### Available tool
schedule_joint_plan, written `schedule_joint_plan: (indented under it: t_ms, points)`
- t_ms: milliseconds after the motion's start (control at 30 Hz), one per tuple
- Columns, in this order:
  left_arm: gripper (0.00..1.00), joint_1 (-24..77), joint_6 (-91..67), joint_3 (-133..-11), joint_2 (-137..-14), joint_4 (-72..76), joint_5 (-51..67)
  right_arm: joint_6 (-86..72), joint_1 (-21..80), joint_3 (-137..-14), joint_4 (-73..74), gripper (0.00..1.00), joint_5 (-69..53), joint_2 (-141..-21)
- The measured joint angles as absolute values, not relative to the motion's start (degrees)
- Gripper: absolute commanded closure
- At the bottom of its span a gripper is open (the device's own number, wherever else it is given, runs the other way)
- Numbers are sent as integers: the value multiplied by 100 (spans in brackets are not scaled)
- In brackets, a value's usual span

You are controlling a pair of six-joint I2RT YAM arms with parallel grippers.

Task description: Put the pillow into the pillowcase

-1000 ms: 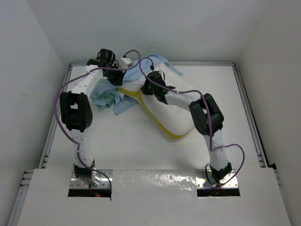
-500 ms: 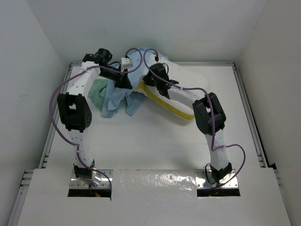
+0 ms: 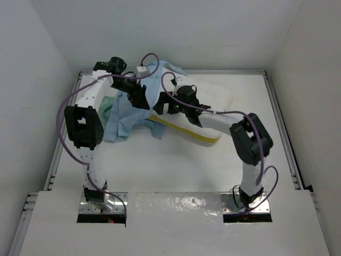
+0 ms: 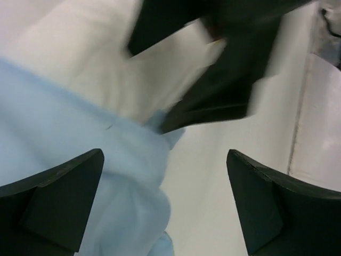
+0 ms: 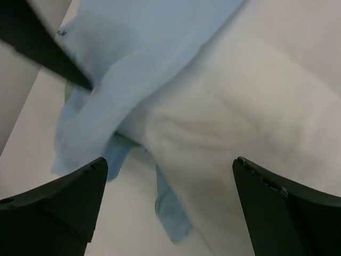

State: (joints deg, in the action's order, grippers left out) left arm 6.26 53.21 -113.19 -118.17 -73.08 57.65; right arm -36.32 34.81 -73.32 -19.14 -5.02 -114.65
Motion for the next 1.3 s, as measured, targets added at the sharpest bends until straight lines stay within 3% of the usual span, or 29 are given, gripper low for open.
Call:
schedule_joint_plan:
  t_ms: [33,67,100,133,167,200,233,267,300,333,400,467,500,600,633,667,700,900,933,1000,1033,1100,1167,1300]
  points:
    - [0,613,5151,-11310,-11804,-7170,5590,-3417,3448,-7116,-1789,1,-598,-11155]
    - [0,600,4901,-11308,-11780,-6930,5369,-3214,3387,-6989,-1590,12,-650,-10847]
    - [7,593,4609,-11310,-11754,-6637,5162,-3004,3306,-6954,-1409,37,-679,-10602]
    - [18,604,4261,-11312,-11723,-6265,4921,-2746,3188,-6973,-1216,68,-701,-10359]
    - [34,622,3944,-11314,-11705,-5933,4729,-2532,3050,-7050,-1002,88,-705,-10175]
    - [67,637,3605,-11336,-11699,-5522,4501,-2403,2908,-7210,-738,97,-659,-10057]
    - [73,676,3188,-11395,-11719,-5074,4198,-2239,2733,-7496,-436,90,-574,-10025]
    - [67,707,2956,-11445,-11745,-4790,4014,-2150,2589,-7767,-198,45,-469,-10055]
    - [61,768,2646,-11642,-11865,-4556,3741,-2075,2453,-8009,25,27,-357,-10116]
    - [48,834,2427,-11904,-12031,-4320,3533,-1968,2324,-8239,204,16,-246,-10210]
    - [35,1011,2038,-12549,-12519,-3798,3081,-1765,2121,-8604,515,8,60,-10495]
    - [25,1203,1861,-12733,-12833,-3367,2626,-1610,2016,-8847,733,12,320,-10875]
    - [24,1302,1817,-12733,-12940,-3277,2425,-1546,1997,-8917,851,27,410,-11102]
    - [24,1555,1653,-12656,-13216,-3203,1916,-1343,2073,-8965,1343,59,545,-11839]
    - [24,1634,1590,-12606,-13279,-3201,1752,-1278,2154,-8892,1476,86,611,-12055]
    - [24,1695,1551,-12534,-13294,-3199,1632,-1166,2259,-8746,1444,98,683,-12164]
    - [24,1732,1511,-12453,-13294,-3223,1525,-1070,2405,-8582,1396,100,777,-12164]
    - [23,1682,1509,-11775,-12881,-3142,1144,-895,3905,-6558,829,98,620,-10543]
    - [23,1678,1542,-11738,-12807,-3166,1107,-993,4213,-6200,775,86,454,-10235]
    - [23,1651,1673,-11727,-12685,-3260,1057,-1256,4630,-5721,777,77,95,-9776]
    - [23,1643,1756,-11727,-12641,-3295,1048,-1387,4718,-5594,805,56,-32,-9616]
    - [24,1640,1925,-11725,-12599,-3409,1059,-1573,4703,-5502,821,38,-8,-9417]
    - [23,1638,2091,-11716,-12597,-3627,1133,-1678,4488,-5513,770,24,25,-9321]
    - [23,1568,2519,-11725,-12597,-4519,2034,-1957,3708,-5732,768,11,-222,-9299]
